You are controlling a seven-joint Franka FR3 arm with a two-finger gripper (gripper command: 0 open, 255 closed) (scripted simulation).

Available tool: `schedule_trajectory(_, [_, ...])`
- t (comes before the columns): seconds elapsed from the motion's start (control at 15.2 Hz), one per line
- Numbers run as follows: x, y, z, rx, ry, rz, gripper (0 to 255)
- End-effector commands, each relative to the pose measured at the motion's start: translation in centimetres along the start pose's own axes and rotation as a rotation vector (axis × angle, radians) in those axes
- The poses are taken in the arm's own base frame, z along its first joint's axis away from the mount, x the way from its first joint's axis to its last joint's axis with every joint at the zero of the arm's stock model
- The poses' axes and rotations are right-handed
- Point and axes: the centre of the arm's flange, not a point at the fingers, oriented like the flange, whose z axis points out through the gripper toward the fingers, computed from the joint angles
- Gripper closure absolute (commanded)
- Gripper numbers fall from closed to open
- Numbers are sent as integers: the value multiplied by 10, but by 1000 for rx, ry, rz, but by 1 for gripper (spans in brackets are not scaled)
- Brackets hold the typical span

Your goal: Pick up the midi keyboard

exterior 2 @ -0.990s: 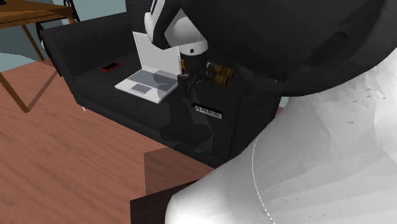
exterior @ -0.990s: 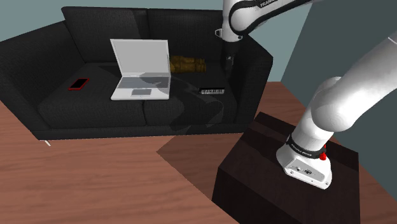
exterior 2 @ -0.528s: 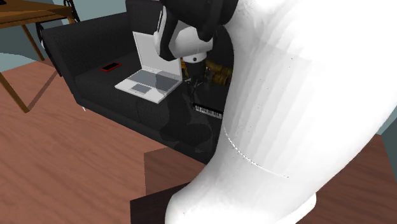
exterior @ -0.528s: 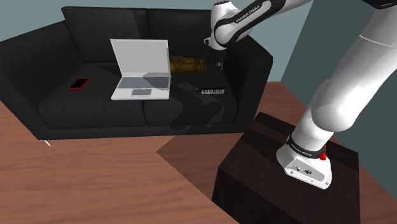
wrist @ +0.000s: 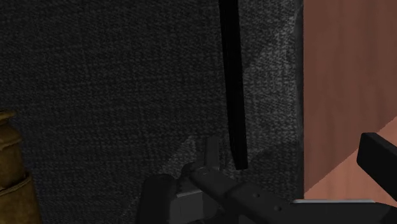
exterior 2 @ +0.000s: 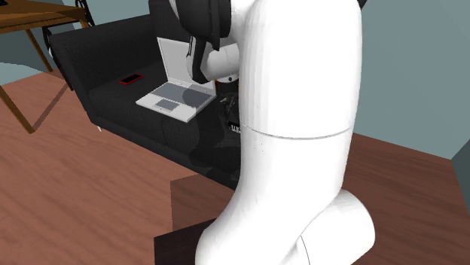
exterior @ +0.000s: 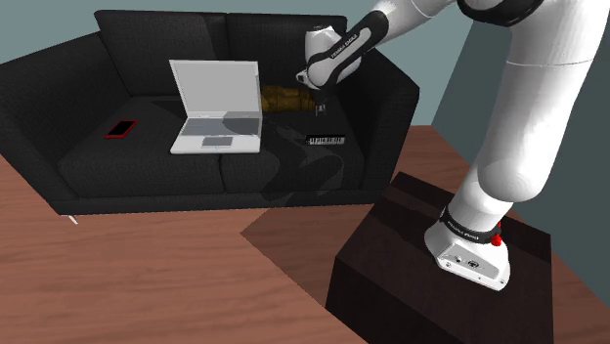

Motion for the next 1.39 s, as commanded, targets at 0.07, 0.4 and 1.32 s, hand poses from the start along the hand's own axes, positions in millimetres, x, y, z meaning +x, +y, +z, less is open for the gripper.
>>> schedule_trajectory(0.07, [24,20,25,-16,3,-56,0])
schedule_trajectory(0.4, [30,20,50,-18,3,-64,0])
schedule_trajectory(1.32, [32,18,68,-18,3,-64,255])
